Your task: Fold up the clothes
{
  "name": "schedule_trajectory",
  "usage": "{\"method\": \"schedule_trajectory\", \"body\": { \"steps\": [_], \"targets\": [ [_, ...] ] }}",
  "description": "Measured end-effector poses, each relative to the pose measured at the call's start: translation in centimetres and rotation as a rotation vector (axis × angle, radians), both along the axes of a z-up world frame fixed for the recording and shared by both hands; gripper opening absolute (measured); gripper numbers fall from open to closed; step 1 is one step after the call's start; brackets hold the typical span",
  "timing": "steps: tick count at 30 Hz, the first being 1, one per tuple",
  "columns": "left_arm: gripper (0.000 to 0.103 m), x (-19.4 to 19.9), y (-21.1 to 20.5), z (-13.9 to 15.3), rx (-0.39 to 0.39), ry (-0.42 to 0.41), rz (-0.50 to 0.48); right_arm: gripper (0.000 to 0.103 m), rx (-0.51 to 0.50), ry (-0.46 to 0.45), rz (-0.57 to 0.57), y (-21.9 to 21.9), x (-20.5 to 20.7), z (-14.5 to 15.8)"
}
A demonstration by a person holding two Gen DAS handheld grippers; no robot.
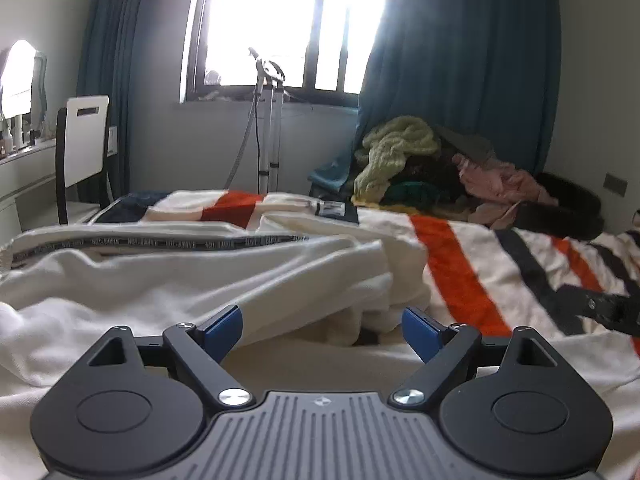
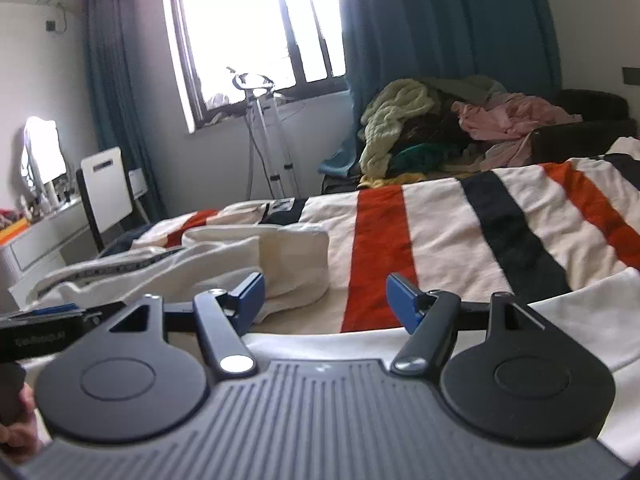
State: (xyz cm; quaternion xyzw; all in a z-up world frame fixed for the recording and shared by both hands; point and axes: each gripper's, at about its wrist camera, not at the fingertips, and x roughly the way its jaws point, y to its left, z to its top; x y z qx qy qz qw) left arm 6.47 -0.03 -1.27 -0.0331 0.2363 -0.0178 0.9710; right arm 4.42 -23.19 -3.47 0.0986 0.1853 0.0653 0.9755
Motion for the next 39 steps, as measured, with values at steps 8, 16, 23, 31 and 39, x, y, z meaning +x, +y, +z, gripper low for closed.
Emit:
{"method": "schedule_trajectory", "body": {
  "steps": [8, 16, 23, 31, 39],
  "targets": [
    [0.088, -0.4, 0.1, -1.1, 0.004, 0.021, -0.029, 0.070, -0.036, 0.024, 0.024, 1.2, 0.7, -0.8],
    [0.090, -1.2, 0.0, -1.4, 0.012, 0.031, -0.029, 0.070, -0.048, 0.028, 0.018, 1.3, 0.4, -0.7],
    [0.093, -1.6, 0.2, -1.5, 0.008, 0.030, -0.029, 0.070, -0.064, 0.045, 0.003, 1.3, 0.5, -1.0],
    [0.101, -1.9, -0.1, -1.9, -0.002, 0.045, -0.036, 0.070, -0.042, 0.144, -0.019, 0.7, 2.2, -2.7],
    [0.103, -2.0, 0.5, -2.8, -0.024, 0.074, -0.010, 0.062, 0.275, 0.300, 0.032, -0.7, 8.6, -6.2]
  ]
}}
